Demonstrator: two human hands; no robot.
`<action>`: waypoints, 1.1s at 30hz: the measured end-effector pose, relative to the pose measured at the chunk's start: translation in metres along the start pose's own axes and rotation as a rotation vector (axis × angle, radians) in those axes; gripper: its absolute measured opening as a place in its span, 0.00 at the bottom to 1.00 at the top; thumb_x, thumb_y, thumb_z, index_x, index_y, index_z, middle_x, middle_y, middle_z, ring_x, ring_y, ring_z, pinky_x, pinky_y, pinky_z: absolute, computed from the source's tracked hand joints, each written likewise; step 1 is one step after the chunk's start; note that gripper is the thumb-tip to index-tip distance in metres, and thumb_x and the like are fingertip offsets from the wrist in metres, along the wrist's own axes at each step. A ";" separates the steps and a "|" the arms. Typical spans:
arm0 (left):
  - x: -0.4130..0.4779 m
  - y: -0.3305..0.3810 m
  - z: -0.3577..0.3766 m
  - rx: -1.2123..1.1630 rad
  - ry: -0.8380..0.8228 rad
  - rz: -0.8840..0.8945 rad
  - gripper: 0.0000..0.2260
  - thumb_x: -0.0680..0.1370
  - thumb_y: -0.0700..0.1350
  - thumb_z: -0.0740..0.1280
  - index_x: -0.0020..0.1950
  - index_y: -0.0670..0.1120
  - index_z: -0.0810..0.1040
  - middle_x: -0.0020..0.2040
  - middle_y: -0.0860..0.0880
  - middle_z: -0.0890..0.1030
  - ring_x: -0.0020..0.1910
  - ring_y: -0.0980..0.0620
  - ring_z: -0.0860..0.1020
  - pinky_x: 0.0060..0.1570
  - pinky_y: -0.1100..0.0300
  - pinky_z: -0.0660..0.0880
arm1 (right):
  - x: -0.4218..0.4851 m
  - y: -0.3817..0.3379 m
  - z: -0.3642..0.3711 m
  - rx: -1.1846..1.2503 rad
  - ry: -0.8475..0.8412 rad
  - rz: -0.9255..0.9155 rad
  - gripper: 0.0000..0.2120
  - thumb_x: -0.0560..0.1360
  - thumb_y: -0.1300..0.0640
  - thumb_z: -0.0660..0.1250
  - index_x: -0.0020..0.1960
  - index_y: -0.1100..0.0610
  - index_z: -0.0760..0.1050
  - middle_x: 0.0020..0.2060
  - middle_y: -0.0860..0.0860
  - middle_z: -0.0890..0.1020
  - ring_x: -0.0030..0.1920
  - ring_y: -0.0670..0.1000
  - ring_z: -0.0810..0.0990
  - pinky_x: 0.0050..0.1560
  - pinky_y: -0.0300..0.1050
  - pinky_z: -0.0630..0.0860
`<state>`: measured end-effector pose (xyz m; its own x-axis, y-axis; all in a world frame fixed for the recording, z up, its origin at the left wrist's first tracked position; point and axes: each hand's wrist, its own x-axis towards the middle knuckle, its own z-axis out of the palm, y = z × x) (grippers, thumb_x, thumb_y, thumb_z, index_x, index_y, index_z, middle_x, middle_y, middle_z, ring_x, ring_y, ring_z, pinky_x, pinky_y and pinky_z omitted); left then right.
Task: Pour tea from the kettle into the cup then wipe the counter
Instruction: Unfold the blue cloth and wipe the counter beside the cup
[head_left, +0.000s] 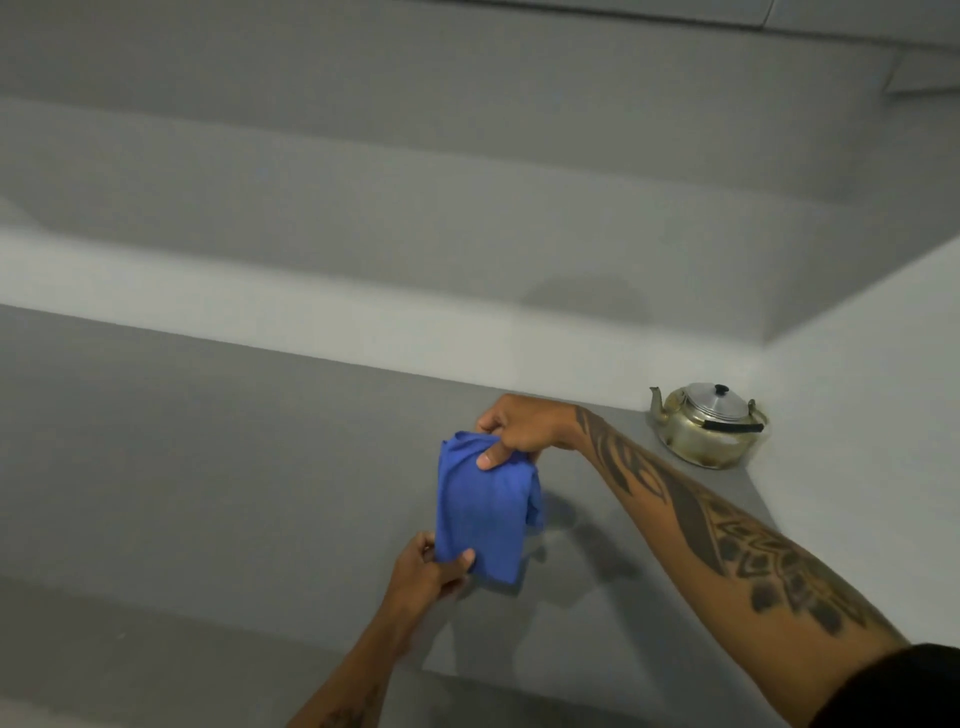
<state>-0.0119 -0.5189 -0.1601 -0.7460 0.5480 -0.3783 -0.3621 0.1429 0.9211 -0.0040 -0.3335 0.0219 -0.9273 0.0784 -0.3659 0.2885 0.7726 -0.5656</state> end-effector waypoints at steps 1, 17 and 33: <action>-0.002 0.000 -0.016 -0.007 0.018 -0.005 0.20 0.64 0.41 0.79 0.48 0.38 0.74 0.42 0.40 0.81 0.42 0.44 0.80 0.53 0.44 0.78 | 0.009 -0.011 0.006 -0.006 -0.011 -0.013 0.07 0.70 0.59 0.73 0.39 0.55 0.75 0.35 0.52 0.77 0.38 0.52 0.77 0.33 0.43 0.75; 0.028 -0.018 -0.152 0.515 0.245 -0.183 0.18 0.63 0.47 0.78 0.43 0.46 0.72 0.50 0.42 0.83 0.48 0.43 0.82 0.51 0.54 0.79 | 0.161 -0.048 0.127 -0.249 0.125 0.133 0.16 0.67 0.61 0.70 0.27 0.54 0.65 0.32 0.53 0.74 0.40 0.53 0.74 0.35 0.40 0.67; 0.032 -0.003 -0.169 0.923 0.088 -0.270 0.24 0.68 0.55 0.71 0.60 0.45 0.73 0.57 0.45 0.79 0.54 0.45 0.80 0.51 0.54 0.76 | 0.191 -0.037 0.162 -0.141 0.198 0.223 0.13 0.71 0.61 0.62 0.53 0.54 0.78 0.58 0.55 0.80 0.58 0.58 0.78 0.60 0.48 0.75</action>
<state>-0.1290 -0.6411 -0.1907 -0.7547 0.3434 -0.5590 0.0264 0.8673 0.4972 -0.1527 -0.4490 -0.1470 -0.8775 0.3653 -0.3108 0.4664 0.8011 -0.3752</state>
